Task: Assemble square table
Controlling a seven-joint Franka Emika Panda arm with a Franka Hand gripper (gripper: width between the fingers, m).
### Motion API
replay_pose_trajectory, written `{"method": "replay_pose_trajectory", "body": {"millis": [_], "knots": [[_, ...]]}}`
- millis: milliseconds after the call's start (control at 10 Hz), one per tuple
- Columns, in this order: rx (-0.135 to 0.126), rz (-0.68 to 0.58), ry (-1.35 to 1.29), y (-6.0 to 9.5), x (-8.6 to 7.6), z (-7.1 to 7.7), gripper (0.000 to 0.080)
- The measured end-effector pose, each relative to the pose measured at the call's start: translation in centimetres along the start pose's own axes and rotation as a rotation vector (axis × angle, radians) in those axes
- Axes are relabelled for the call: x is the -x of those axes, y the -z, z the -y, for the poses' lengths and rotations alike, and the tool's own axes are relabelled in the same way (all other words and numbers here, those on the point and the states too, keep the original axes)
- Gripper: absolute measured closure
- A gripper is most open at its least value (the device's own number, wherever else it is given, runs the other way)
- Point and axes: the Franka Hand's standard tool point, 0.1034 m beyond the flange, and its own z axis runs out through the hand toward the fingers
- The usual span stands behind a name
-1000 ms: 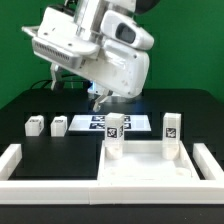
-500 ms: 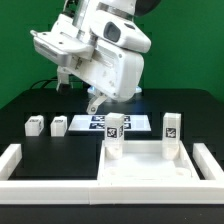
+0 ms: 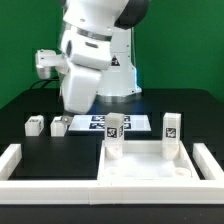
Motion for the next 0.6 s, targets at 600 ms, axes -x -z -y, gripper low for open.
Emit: {"method": "replay_pose_trajectory", "body": {"millis": [600], "knots": [[-0.068, -0.022, -0.413, -1.13, 0.35, 1.25, 0.015]]}}
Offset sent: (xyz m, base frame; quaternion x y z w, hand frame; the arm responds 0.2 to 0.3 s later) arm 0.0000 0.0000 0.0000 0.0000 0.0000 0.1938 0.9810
